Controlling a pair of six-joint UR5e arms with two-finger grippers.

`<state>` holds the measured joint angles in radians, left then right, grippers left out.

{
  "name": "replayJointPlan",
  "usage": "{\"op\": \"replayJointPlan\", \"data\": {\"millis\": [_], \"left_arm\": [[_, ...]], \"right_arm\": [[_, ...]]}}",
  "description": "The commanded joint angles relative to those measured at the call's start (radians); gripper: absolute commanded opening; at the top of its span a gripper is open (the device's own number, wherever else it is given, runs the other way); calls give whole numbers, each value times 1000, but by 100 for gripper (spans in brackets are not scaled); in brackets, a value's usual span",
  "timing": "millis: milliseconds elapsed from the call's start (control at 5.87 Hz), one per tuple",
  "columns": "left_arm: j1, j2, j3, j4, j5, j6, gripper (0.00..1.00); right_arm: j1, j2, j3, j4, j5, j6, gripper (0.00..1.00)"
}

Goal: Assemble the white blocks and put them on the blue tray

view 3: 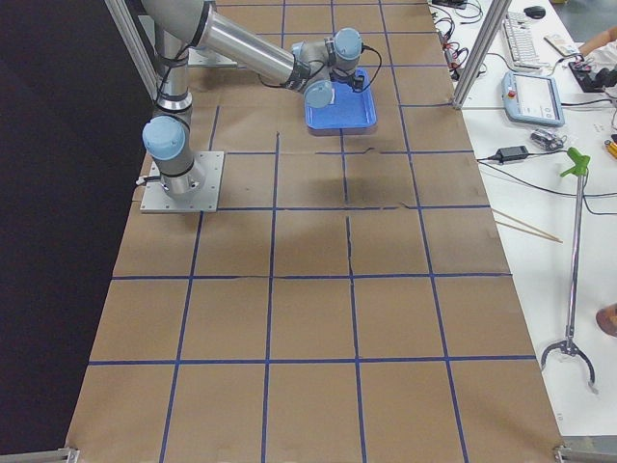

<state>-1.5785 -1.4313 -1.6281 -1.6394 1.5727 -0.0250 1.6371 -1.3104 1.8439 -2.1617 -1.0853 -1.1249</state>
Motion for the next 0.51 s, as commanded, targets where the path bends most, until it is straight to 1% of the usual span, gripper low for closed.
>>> {"op": "replayJointPlan", "data": {"millis": [0,170,341], "left_arm": [[0,8,-7,0,0,0,99],[0,8,-9,0,0,-1,99],[0,8,-9,0,0,0,99]], "right_arm": [[-71,-116,-38,230,-126,162,100],[-80,-153,-76,240,-234,364,100],[-79,-179,-133,305,-330,551,100]]}}
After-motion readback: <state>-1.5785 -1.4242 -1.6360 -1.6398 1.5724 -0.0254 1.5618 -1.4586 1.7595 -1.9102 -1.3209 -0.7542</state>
